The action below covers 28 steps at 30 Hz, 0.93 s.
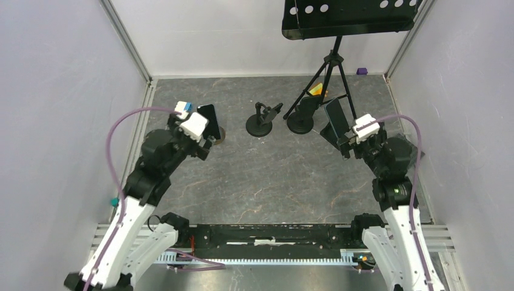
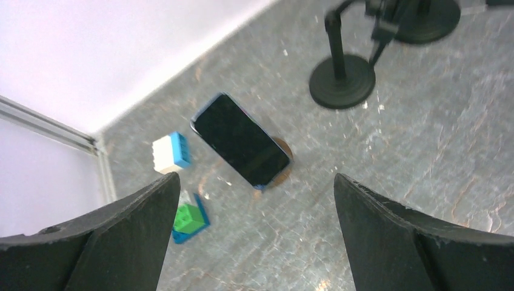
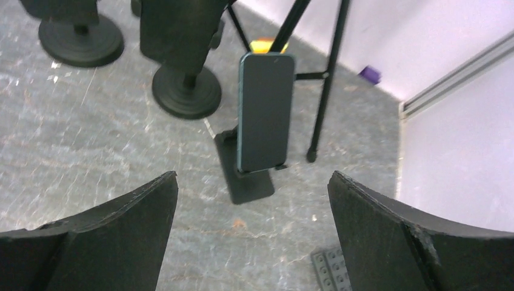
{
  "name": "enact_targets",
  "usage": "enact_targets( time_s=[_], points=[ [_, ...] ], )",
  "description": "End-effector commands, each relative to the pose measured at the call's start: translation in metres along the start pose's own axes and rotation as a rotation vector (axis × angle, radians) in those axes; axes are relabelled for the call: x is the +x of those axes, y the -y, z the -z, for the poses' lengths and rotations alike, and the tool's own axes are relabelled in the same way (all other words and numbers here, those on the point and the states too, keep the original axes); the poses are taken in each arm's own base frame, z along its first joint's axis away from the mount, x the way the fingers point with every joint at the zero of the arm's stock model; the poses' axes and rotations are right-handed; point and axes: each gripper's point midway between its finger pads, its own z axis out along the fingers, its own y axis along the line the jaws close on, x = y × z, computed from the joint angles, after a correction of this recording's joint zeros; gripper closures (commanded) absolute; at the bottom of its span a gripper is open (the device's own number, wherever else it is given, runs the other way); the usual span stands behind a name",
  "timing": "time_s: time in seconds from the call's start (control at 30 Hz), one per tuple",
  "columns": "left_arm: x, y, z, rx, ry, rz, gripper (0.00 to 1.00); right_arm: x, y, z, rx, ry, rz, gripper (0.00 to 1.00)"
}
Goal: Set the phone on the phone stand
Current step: Reset both arms
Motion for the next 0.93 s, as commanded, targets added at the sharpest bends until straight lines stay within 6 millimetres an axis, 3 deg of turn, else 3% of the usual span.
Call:
enact_targets(
  time_s=[0.0,0.17,0.3,0.37,0.5,0.9],
  points=[
    [-0.03,-0.014,0.053,-0.058,0.087,0.002,0.0,-0.026,0.021,0.019,0.135,0.123,0.018,0.02],
    [-0.016,0.004,0.075,0.012,0.087,-0.021,0.0,-0.029,0.032,0.037,0.21,0.14,0.049,0.02],
    [-0.014,0.011,0.087,0.032,0.109,-0.013,0.0,-0.027,0.021,0.042,0.167,0.158,0.086,0.02],
    [-0.014,0.012,0.093,0.03,0.128,0.0,0.0,-0.02,0.026,0.045,0.194,0.149,0.1,0.02],
    [-0.011,0.02,0.096,0.053,0.145,0.026,0.0,-0.005,0.025,0.044,0.209,0.13,0.112,0.02],
    [0.002,0.025,0.091,0.066,0.123,0.041,0.0,-0.004,0.022,0.044,0.196,0.131,0.109,0.02]
  ],
)
